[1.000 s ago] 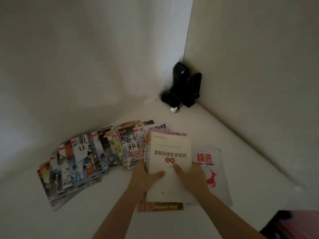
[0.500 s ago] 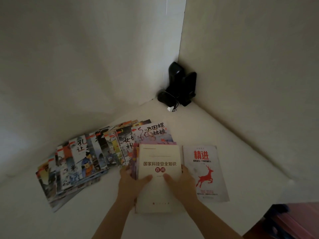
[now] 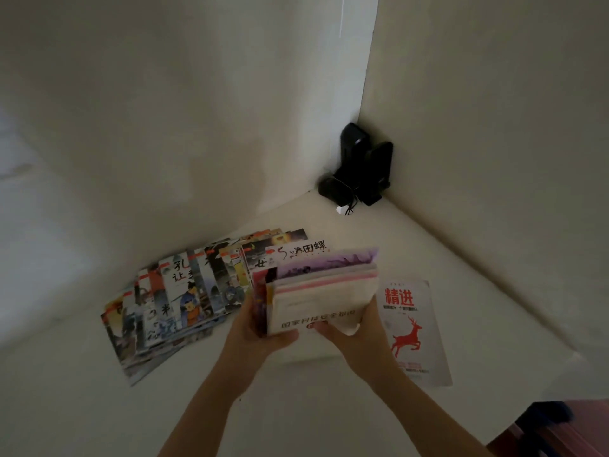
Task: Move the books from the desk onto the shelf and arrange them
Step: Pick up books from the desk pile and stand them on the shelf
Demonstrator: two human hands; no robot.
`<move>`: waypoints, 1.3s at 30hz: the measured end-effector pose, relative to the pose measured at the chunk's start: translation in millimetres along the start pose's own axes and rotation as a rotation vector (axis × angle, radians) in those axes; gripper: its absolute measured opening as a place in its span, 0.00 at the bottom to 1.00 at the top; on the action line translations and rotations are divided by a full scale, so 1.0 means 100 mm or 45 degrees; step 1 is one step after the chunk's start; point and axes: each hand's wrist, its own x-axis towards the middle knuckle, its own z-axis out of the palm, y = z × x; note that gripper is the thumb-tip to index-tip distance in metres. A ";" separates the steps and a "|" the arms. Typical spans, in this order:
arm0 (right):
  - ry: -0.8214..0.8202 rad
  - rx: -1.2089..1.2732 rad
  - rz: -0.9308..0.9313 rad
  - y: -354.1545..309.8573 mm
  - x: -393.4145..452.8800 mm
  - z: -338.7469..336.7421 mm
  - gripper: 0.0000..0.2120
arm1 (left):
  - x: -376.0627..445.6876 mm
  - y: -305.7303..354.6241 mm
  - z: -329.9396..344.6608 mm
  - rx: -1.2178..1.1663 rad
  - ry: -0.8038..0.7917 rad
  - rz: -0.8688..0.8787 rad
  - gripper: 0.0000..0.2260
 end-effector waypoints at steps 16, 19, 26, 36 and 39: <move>-0.107 -0.124 -0.052 0.35 -0.19 -0.03 0.36 | -0.04 -0.56 0.03 0.187 0.089 -0.015 0.36; -0.072 -0.140 -0.055 0.29 -0.21 -0.01 0.32 | 0.00 -0.54 0.02 0.202 0.089 -0.013 0.34; -0.055 -0.128 -0.058 0.37 -0.25 -0.01 0.32 | 0.00 -0.62 0.10 0.195 0.172 0.015 0.35; -0.167 -0.244 0.237 0.10 0.02 -0.01 0.27 | 0.18 -0.36 0.07 0.264 0.283 -0.244 0.31; -0.257 -0.424 0.383 0.15 0.10 -0.03 0.26 | 0.28 -0.42 0.08 0.239 0.262 -0.416 0.29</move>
